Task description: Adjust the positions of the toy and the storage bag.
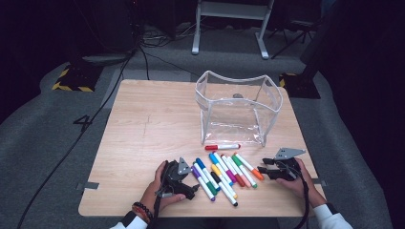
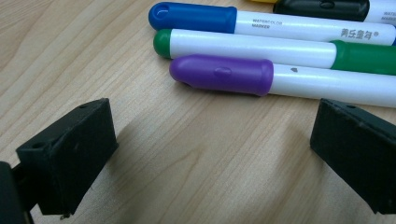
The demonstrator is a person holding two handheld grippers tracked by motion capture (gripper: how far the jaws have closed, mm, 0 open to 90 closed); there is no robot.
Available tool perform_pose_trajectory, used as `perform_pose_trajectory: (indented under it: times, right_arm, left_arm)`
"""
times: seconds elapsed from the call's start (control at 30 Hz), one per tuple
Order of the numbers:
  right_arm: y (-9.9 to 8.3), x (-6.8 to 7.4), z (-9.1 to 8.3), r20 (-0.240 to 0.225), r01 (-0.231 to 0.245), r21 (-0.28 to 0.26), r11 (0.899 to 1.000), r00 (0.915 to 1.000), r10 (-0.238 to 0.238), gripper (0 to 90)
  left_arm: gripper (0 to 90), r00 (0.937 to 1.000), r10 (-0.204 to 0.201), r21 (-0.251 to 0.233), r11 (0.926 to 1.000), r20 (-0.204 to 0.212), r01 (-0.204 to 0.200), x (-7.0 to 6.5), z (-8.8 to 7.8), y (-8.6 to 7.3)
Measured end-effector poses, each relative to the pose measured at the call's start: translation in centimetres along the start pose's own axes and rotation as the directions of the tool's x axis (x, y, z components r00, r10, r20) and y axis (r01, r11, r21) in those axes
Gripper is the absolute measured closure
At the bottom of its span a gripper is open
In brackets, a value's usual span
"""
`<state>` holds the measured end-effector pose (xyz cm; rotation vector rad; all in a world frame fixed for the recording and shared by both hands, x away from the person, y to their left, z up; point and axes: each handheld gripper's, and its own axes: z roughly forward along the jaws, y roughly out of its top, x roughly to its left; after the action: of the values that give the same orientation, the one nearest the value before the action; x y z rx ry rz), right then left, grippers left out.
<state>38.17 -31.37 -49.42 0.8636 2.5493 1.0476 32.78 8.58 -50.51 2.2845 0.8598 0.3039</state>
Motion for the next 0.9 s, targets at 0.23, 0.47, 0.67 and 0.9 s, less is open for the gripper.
perform_pose_trajectory:
  times: [0.23, 0.47, 0.67, 0.9]
  right_arm:
    - [0.7, 1.5, 1.0, -0.044, 0.032, -0.009, 0.999, 0.9985, -0.032, 42.2]
    - [1.3, 2.5, 1.8, -0.05, 0.046, -0.013, 0.999, 0.9977, -0.046, 33.6]
    - [1.7, 2.8, 2.3, -0.045, 0.04, -0.015, 0.999, 0.9981, -0.041, 30.7]
    - [2.6, 3.7, 3.2, -0.046, 0.051, -0.02, 0.998, 0.9976, -0.052, 30.8]
  left_arm:
    - [0.5, 1.0, -0.002, 0.005, 1.0, -0.007, 0.002, 0.4, 0.0, 0.1]
    - [0.5, 0.9997, -0.017, 0.001, 0.9999, -0.018, 0.017, 1.5, 0.0, 0.0]
    - [0.5, 1.0, -0.002, 0.002, 1.0, -0.005, 0.002, 2.2, -0.3, -0.2]
    - [0.5, 0.9997, -0.015, 0.004, 0.9999, -0.018, 0.015, 3.8, -1.0, -1.0]
